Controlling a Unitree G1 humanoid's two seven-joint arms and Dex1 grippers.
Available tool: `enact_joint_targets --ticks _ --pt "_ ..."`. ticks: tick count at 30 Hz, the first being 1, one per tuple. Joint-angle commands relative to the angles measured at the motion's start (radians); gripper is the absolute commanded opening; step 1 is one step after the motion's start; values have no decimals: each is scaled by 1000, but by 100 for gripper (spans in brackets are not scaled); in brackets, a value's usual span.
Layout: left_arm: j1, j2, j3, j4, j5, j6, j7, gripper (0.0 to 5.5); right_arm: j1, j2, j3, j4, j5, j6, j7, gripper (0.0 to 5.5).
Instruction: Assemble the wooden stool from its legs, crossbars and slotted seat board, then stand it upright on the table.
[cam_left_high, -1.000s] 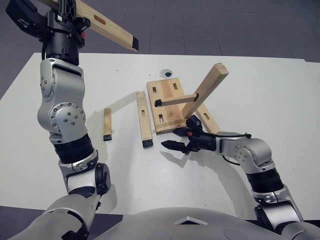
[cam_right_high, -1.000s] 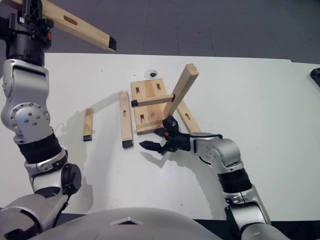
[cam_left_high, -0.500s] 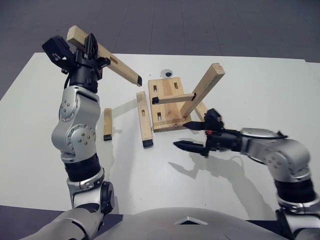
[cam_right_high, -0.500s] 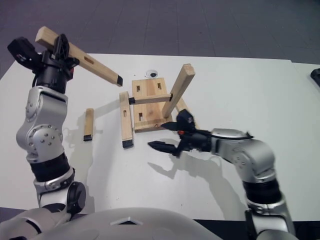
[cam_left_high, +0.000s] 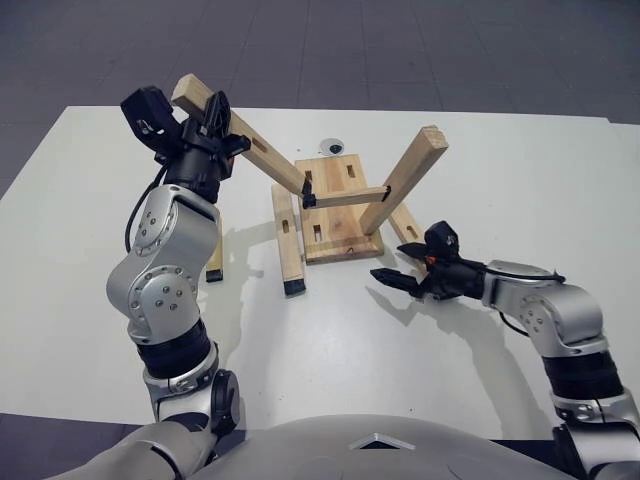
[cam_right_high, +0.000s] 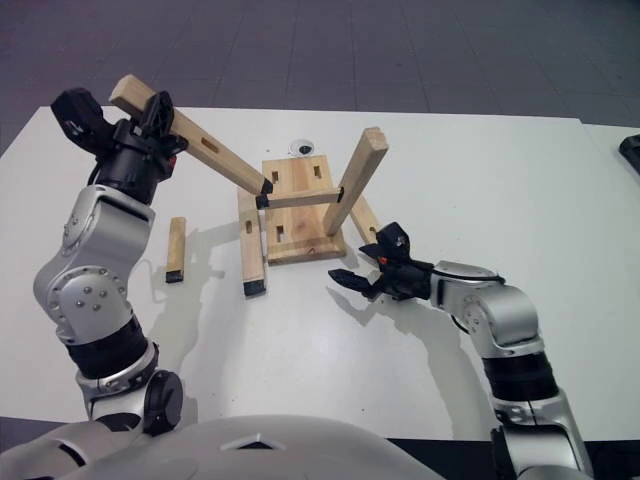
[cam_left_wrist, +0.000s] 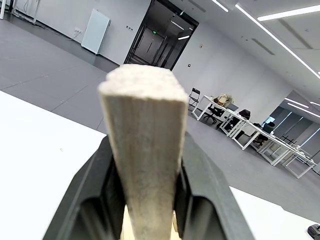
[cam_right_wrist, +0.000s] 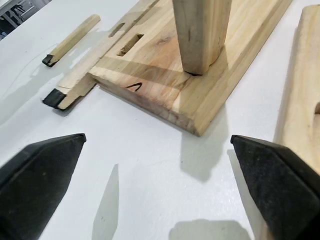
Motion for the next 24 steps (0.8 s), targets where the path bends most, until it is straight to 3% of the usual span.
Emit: enact_joint_targets --ticks 1,12,17,24 --pt "22 -11 -2 -1 -21 44 9 102 -13 48 31 54 -58 -40 -45 540" --pt "24 -42 44 -33 -112 115 51 102 6 141 58 -8 -75 -36 -101 540" --pt "28 -10 40 -47 -107 150 68 102 -2 157 58 -13 -75 -32 -110 540" --pt "70 -59 71 -21 -140 147 98 102 -11 166 64 -5 -82 -27 -112 540"
